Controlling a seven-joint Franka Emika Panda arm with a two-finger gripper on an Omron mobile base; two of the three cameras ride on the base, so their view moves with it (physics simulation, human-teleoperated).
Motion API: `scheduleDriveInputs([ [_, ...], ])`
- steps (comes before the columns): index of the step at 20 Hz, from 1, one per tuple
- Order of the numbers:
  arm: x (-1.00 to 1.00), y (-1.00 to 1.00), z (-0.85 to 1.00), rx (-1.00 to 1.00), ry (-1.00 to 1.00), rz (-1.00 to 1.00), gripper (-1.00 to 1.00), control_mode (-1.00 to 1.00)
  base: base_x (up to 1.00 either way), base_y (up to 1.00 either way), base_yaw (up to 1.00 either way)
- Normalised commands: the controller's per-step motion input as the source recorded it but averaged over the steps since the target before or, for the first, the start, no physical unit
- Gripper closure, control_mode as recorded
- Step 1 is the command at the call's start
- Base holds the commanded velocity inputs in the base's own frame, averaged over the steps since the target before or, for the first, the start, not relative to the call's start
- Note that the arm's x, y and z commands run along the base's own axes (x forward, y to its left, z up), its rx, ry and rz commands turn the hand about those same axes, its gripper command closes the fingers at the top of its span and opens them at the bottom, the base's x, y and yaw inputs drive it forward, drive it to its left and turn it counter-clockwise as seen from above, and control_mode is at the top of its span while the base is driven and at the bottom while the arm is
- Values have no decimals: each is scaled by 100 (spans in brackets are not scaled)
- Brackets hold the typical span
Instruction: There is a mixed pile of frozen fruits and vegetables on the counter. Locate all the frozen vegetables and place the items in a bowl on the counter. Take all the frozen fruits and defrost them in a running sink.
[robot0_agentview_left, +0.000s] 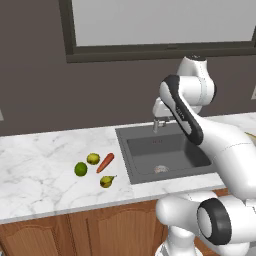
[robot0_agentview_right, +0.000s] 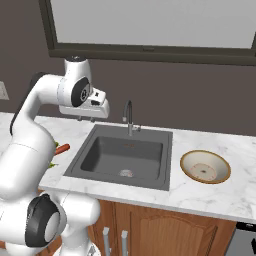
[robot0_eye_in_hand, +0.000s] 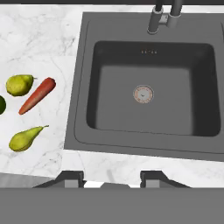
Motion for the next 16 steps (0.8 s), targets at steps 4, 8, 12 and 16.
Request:
scheduleDriveInputs([
  [4, 0, 11, 0, 0, 0, 0, -100, -100, 0, 0, 0],
  [8, 0, 17, -2, 1, 1, 0, -100, -100, 0, 0, 0],
  [12, 1, 26, -2, 1, 1, -1, -100, -100, 0, 0, 0],
  [16, 5, 37, -8, 0, 4, -1, -100, -100, 0, 0, 0],
])
